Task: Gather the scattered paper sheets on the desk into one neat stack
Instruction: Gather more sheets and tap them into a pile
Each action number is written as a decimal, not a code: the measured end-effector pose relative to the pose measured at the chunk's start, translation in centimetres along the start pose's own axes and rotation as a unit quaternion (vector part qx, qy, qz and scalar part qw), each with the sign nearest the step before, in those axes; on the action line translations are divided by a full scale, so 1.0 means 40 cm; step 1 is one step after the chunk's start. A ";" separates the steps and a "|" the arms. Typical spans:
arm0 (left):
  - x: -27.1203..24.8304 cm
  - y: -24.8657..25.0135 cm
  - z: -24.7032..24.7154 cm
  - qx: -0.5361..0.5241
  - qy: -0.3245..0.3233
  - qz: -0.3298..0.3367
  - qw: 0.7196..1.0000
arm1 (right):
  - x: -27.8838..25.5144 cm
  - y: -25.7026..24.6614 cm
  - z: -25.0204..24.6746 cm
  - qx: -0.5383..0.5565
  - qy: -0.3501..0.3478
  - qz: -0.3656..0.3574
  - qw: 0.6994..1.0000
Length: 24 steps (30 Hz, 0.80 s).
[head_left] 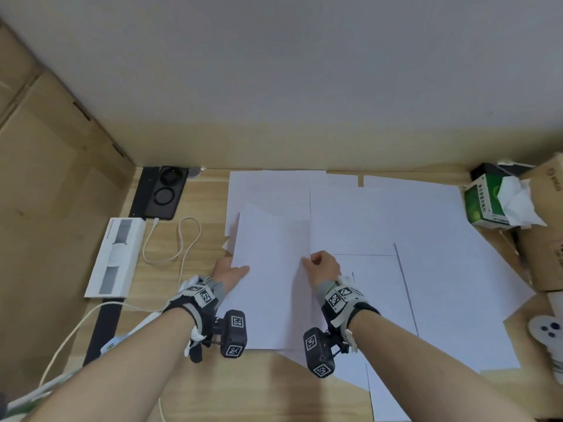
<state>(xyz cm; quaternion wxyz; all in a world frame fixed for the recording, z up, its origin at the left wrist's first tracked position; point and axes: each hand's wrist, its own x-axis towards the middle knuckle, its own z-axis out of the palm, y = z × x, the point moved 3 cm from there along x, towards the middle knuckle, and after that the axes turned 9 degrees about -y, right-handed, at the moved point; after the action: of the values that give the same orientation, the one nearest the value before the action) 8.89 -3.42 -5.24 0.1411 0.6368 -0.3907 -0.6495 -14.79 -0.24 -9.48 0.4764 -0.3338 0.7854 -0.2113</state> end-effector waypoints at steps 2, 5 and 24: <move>0.012 0.036 0.010 -0.006 0.010 0.038 0.999 | 0.003 0.012 -0.051 0.022 0.015 0.012 1.000; 0.046 0.079 0.023 0.012 0.051 0.038 0.998 | 0.004 0.035 -0.151 0.032 0.031 0.026 0.999; 0.076 0.080 0.556 0.119 -0.036 0.051 0.991 | -0.087 0.519 -0.733 -0.094 0.186 0.224 0.952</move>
<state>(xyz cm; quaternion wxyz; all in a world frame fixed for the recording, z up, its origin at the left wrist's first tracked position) -13.44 -0.29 -7.83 0.0833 0.6044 -0.5020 -0.6130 -46.45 16.97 -7.50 0.3237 -0.1471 0.9310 -0.0826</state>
